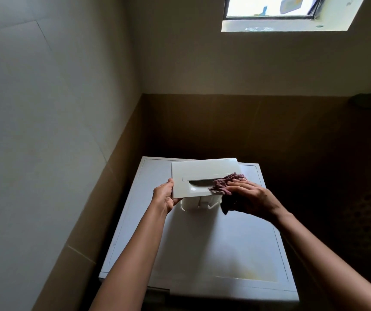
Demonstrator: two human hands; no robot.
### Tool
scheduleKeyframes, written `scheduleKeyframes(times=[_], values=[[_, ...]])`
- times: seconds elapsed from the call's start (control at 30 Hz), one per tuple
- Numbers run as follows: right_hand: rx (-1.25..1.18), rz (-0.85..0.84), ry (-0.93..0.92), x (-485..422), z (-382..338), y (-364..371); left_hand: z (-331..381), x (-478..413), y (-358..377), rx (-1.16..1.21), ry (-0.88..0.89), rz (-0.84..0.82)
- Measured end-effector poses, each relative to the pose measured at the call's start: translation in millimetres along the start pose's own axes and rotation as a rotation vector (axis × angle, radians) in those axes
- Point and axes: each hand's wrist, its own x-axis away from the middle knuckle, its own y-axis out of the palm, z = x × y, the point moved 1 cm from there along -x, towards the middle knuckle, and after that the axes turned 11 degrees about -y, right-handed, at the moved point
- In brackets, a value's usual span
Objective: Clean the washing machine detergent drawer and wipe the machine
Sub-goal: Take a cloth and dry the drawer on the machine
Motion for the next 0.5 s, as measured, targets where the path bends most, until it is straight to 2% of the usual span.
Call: scheduleKeyframes(times=[0.07, 0.1, 0.13, 0.23, 0.3, 0.33, 0.4, 0.47, 0.5], values=[[-0.045, 0.06, 0.053, 3.8, 5.0, -10.9, 0.2, -0.7, -0.5, 0.022, -0.026, -0.014], [-0.064, 0.129, 0.146, 2.5, 4.2, -17.3, 0.9, -0.4, -1.0, 0.037, -0.036, -0.02], [-0.052, 0.246, 0.284, -0.6, 4.0, -22.8, 1.1, 0.1, -1.4, 0.045, -0.044, -0.024], [-0.022, 0.743, 0.807, -23.9, -1.6, -45.5, 0.6, 0.1, -4.7, 0.047, -0.06, -0.053], [-0.164, 0.95, 0.958, -47.7, -5.4, -59.1, -1.4, 0.0, -6.5, 0.054, -0.063, -0.074], [-0.24, 0.968, 0.968, -61.4, -6.2, -62.9, -2.2, 0.0, -6.9, 0.055, -0.064, -0.081], [-0.285, 0.8, 0.903, -84.5, -7.3, -56.2, -3.2, 0.0, -7.4, 0.049, -0.072, -0.087], [-0.311, 0.472, 0.76, -100.9, -7.4, -29.5, -2.7, -0.8, -7.4, 0.046, -0.08, -0.087], [-0.291, 0.247, 0.693, -105.6, -6.9, -9.9, -1.8, -0.8, -7.7, 0.043, -0.086, -0.085]])
